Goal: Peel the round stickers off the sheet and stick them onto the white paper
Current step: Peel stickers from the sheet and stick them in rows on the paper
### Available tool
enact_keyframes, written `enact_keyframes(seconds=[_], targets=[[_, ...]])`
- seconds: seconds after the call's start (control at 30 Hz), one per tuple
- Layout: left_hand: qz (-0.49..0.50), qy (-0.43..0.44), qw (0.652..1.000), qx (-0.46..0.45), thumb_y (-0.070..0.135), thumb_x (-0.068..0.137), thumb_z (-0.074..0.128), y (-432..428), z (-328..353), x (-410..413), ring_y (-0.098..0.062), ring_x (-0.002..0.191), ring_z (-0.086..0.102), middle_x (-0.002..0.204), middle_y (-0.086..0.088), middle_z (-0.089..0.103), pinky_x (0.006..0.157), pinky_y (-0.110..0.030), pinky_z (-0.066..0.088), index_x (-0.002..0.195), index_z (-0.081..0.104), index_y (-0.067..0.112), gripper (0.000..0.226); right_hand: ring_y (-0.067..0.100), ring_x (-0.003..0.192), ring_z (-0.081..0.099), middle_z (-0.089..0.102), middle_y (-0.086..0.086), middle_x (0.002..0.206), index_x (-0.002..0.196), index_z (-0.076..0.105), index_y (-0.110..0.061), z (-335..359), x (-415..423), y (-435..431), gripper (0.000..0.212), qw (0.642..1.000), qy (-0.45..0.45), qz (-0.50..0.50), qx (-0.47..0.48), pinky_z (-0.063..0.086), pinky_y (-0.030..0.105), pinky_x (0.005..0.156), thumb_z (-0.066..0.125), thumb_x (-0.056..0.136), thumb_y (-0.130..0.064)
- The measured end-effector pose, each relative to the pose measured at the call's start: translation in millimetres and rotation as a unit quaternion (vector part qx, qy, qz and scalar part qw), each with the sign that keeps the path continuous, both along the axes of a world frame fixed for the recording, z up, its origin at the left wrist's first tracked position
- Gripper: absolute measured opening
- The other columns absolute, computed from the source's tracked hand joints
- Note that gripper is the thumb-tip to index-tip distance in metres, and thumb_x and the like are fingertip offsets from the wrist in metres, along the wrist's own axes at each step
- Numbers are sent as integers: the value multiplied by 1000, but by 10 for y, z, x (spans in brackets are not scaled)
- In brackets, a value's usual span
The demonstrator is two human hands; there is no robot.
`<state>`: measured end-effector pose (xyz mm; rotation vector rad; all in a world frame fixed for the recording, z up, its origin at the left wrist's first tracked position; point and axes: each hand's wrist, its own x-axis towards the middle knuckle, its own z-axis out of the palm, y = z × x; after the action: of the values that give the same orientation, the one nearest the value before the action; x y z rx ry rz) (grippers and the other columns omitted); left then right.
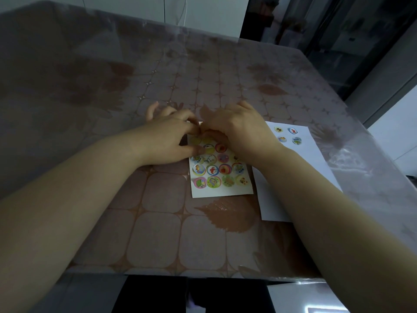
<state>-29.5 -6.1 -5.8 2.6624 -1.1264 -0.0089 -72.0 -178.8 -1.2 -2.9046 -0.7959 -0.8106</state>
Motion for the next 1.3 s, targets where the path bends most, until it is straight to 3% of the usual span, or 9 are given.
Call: enact_keyframes(seconds=[0.07, 0.2, 0.43, 0.6, 0.77, 0.9, 1.0, 1.13, 1.3], targets=[[4, 3, 1000, -5, 53, 79, 51, -1, 0, -3, -18, 128, 23, 133, 12, 38, 108, -48, -9, 115, 57, 32, 42, 27, 64, 60, 68, 2, 73, 85, 69, -15, 2, 2, 12, 10, 996, 58, -24, 56, 38, 30, 62, 60, 80, -18], [3, 5, 1000, -8, 53, 78, 53, 2, 1, -3, -17, 128, 24, 132, 11, 39, 108, -47, -9, 117, 56, 33, 43, 27, 78, 64, 71, 5, 84, 99, 68, -14, -1, 22, -4, 27, 978, 138, -65, 142, 48, 37, 68, 52, 84, -31], [-1, -4, 1000, -15, 55, 77, 52, 8, 0, 15, -16, 126, 25, 128, 13, 42, 107, -49, -10, 114, 58, 36, 42, 29, 67, 64, 71, 5, 76, 89, 73, -16, 45, -4, -30, 20, 991, 95, -21, 95, 36, 25, 62, 59, 80, -24], [-2, -11, 1000, -15, 55, 77, 52, 4, 1, 10, -16, 125, 27, 127, 13, 43, 107, -48, -11, 116, 57, 37, 43, 29, 62, 64, 71, 5, 73, 80, 75, -15, 46, -34, -6, 15, 994, 81, -7, 70, 44, 33, 66, 63, 73, -21], [-1, -12, 1000, -11, 54, 77, 52, 8, 1, 18, -17, 125, 27, 127, 12, 42, 108, -49, -9, 119, 54, 38, 45, 21, 67, 64, 70, -4, 75, 83, 73, -19, 65, -112, -7, 12, 985, 116, -45, 118, 43, 29, 70, 69, 72, -19], [-2, -12, 1000, -7, 54, 78, 52, 10, -10, 29, -16, 126, 25, 129, 14, 41, 108, -48, -10, 122, 52, 38, 46, 11, 72, 61, 67, -11, 79, 98, 67, -19, 92, -149, 23, 25, 968, 154, -89, 177, 51, 34, 72, 67, 74, -12], [-3, -12, 1000, -3, 55, 78, 51, 9, -12, 31, -15, 126, 25, 129, 14, 41, 107, -49, -10, 123, 51, 38, 48, 7, 73, 59, 65, -13, 79, 102, 68, -23, 86, -146, 38, 28, 955, 184, -108, 207, 50, 28, 73, 67, 76, -13], [-3, -11, 1000, -3, 57, 77, 51, 11, -11, 43, -15, 126, 24, 129, 13, 41, 108, -49, -11, 121, 53, 34, 50, -1, 64, 56, 61, -18, 69, 87, 72, -27, 137, -146, 9, 17, 922, 223, -128, 289, 44, 10, 64, 70, 77, -14], [-23, -21, 999, -23, 71, 68, 41, 49, -27, 48, -16, 126, 25, 128, 11, 44, 107, -49, -10, 125, 46, 41, 64, 3, 63, 61, 71, -3, 77, 78, 71, -22, 544, -278, -387, 9, 864, 232, -185, 407, 47, 12, 62, 76, 72, -20]])
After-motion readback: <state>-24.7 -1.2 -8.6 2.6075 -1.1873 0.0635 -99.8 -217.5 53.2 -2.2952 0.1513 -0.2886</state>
